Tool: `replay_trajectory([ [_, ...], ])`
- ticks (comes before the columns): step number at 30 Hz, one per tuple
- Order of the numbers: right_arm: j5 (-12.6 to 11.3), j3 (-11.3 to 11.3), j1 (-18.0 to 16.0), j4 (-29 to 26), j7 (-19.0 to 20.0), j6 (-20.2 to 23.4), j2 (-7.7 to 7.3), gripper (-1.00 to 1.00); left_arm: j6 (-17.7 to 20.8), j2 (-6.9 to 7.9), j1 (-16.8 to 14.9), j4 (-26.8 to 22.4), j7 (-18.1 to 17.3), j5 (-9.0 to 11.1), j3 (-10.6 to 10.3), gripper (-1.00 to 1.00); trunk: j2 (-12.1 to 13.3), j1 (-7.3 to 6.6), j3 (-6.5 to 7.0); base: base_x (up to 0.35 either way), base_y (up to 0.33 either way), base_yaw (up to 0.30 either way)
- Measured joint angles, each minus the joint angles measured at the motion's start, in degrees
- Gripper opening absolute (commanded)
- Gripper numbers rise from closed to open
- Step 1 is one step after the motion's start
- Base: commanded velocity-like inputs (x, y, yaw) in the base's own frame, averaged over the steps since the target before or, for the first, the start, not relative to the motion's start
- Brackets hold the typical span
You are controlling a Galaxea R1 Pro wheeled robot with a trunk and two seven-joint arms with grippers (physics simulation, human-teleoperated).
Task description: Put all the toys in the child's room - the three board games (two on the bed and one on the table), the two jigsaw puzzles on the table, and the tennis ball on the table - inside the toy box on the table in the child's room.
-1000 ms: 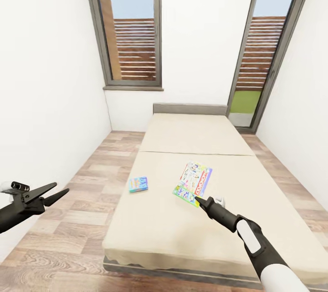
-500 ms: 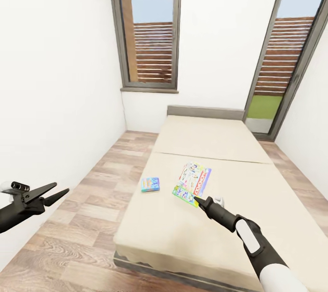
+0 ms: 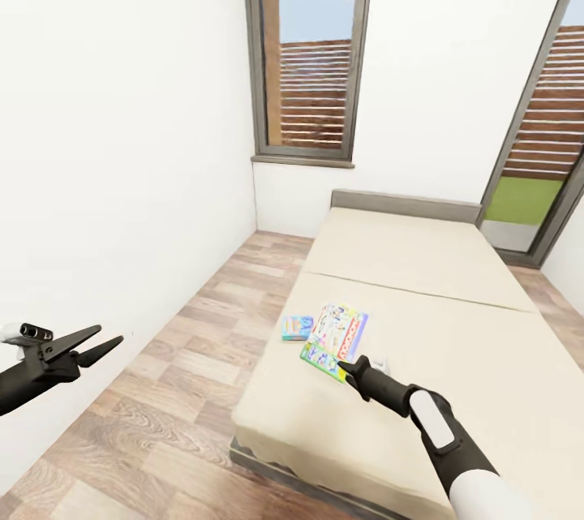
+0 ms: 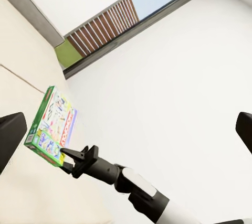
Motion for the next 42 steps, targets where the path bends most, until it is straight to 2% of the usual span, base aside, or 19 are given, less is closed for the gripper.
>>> replay_trajectory([
  [4,-0.4,0.1,0.0,0.0,-1.1,0.0,0.19,-1.00,0.0,0.00,0.0,0.0,0.0,0.0,0.0,1.00,0.0,0.00,0.00,0.000,0.000,0.283],
  [15,-0.5,0.2,0.0,-0.1,-1.4,-0.1,0.70,-1.00,0.0,0.00,0.0,0.0,0.0,0.0,0.0,1.00,0.0,0.00,0.00,0.000,0.000,0.262],
  [35,-0.6,0.2,0.0,-2.3,-1.4,-0.1,0.62,-1.00,0.0,-0.03,0.0,0.0,0.0,0.0,0.0,1.00,0.0,0.00,0.00,0.000,0.000,0.013],
  [38,-0.4,0.3,0.0,-2.3,-1.4,0.6,0.16,-1.00,0.0,-0.01,0.0,0.0,0.0,0.0,0.0,1.00,0.0,0.00,0.00,0.000,0.000,0.000],
  [42,0.0,0.5,-0.3,-2.3,-1.6,4.6,-0.21,-1.00,0.0,0.02,0.0,0.0,-0.1,0.0,-0.1,1.00,0.4,-0.22,0.18,0.000,0.000,0.000],
])
